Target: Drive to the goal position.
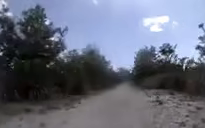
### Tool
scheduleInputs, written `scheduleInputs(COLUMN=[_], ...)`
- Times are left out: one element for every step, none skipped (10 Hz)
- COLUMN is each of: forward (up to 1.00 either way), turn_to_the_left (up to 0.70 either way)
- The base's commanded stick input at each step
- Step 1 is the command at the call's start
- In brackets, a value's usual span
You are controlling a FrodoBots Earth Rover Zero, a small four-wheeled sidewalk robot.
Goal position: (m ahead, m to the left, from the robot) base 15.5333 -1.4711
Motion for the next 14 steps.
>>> scheduleInputs(forward=[0.85, 0.85, 0.85, 0.85, 0.85, 0.85, 0.85, 0.85, 0.85, 0.85, 0.85, 0.85, 0.85, 0.85], turn_to_the_left=[0.00, 0.00, 0.00, 0.00, 0.00, -0.12, -0.34, -0.34, -0.25, -0.06, 0.00, 0.00, 0.00, 0.00])
